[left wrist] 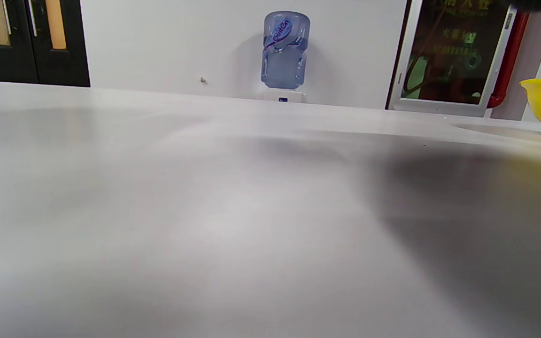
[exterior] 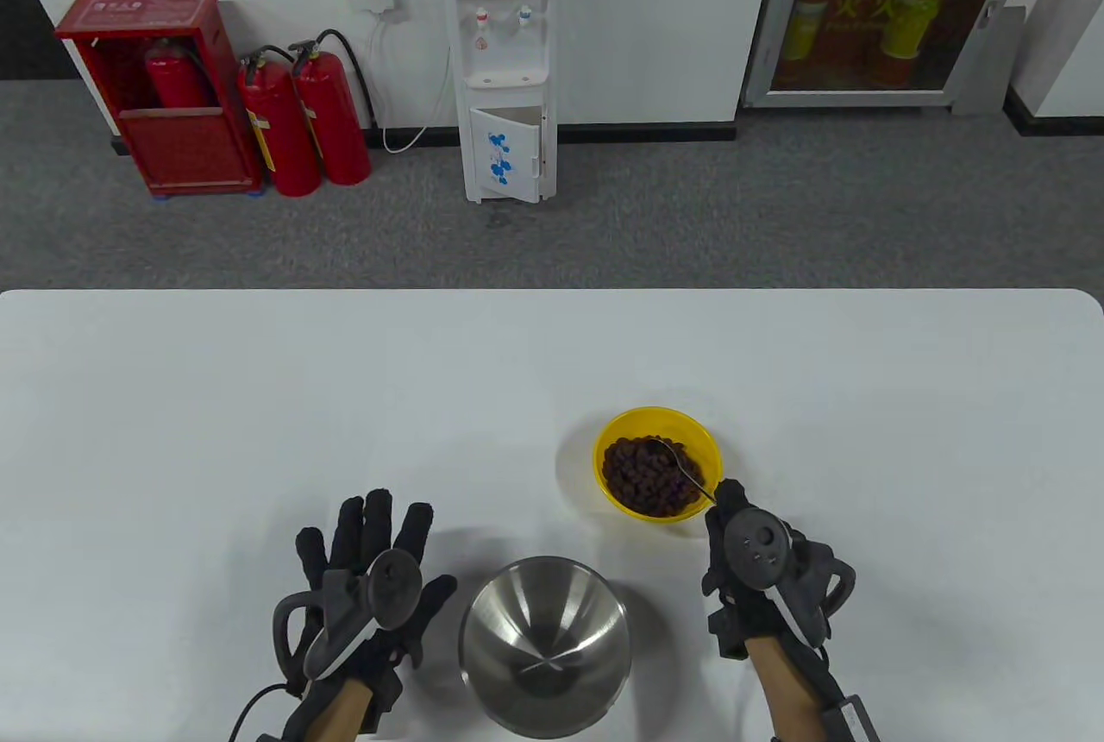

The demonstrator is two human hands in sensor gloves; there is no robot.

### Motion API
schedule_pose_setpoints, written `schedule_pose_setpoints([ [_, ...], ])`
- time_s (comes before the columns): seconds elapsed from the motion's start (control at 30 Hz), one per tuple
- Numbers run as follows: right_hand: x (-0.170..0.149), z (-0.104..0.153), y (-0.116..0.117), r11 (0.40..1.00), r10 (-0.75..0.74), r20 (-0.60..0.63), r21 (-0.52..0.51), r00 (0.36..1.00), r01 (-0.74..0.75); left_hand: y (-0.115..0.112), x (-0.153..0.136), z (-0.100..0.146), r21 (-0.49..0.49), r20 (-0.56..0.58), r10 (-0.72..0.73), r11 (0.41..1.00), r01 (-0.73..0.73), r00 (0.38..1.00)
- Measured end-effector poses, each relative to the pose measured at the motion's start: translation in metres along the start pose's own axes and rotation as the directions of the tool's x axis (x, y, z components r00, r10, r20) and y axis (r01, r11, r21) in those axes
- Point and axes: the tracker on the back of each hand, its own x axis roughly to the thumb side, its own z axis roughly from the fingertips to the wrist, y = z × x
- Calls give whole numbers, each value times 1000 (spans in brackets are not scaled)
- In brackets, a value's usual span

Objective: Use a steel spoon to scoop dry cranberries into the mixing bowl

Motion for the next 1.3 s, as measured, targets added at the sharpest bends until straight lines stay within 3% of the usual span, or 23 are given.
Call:
schedule_pose_setpoints([
  [0.17, 7, 11, -21, 974, 118, 168, -213, 979, -81, 0, -1, 0, 8, -3, -4, 1000, 4, 1000],
  [0.33, 15, 18, -34, 938, 218, 222, -315, 950, -142, 0, 0, 1, -16, 2, -4, 1000, 4, 1000],
  [0.97, 24, 19, -7, 924, 345, 234, -254, 909, -285, 1, 3, 2, -23, -9, -71, 997, 71, 997],
  [1.17, 20, 14, -4, 979, 171, 88, -132, 981, -158, 0, 3, 2, -25, -11, -69, 997, 69, 998],
  [1.3, 11, 12, -5, 993, 69, 24, -98, 997, -66, -1, 3, 2, -49, -12, -66, 997, 65, 998],
])
